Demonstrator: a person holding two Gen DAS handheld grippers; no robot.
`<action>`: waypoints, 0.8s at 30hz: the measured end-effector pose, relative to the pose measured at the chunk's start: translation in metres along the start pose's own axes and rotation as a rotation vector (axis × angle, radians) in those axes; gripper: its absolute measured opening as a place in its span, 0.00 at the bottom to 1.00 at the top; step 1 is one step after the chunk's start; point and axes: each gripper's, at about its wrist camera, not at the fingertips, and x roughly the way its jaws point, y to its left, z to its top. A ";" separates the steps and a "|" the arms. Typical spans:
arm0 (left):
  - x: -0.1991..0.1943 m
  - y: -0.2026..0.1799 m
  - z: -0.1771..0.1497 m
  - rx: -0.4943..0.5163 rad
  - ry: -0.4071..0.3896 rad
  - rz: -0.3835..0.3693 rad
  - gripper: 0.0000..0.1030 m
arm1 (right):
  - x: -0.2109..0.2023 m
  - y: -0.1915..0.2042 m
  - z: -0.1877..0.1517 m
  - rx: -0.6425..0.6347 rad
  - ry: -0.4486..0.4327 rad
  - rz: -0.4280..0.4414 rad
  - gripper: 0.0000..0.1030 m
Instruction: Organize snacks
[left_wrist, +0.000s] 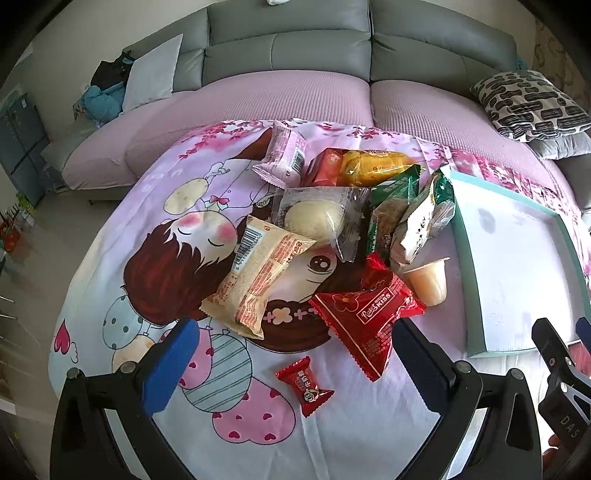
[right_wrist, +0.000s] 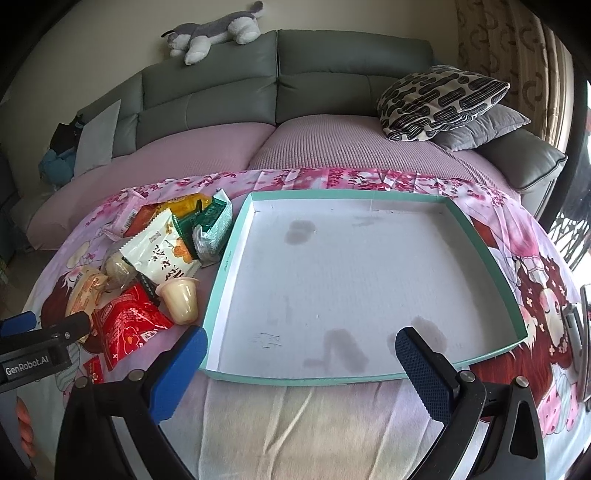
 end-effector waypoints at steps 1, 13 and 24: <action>0.000 0.000 0.000 0.001 -0.002 -0.001 1.00 | 0.000 0.000 0.000 0.002 0.000 0.000 1.00; -0.006 0.011 0.004 -0.044 -0.044 0.007 1.00 | -0.002 -0.001 0.001 0.019 -0.009 0.005 1.00; -0.017 0.036 0.007 -0.122 -0.074 -0.004 1.00 | -0.002 0.011 0.004 0.007 -0.022 0.046 1.00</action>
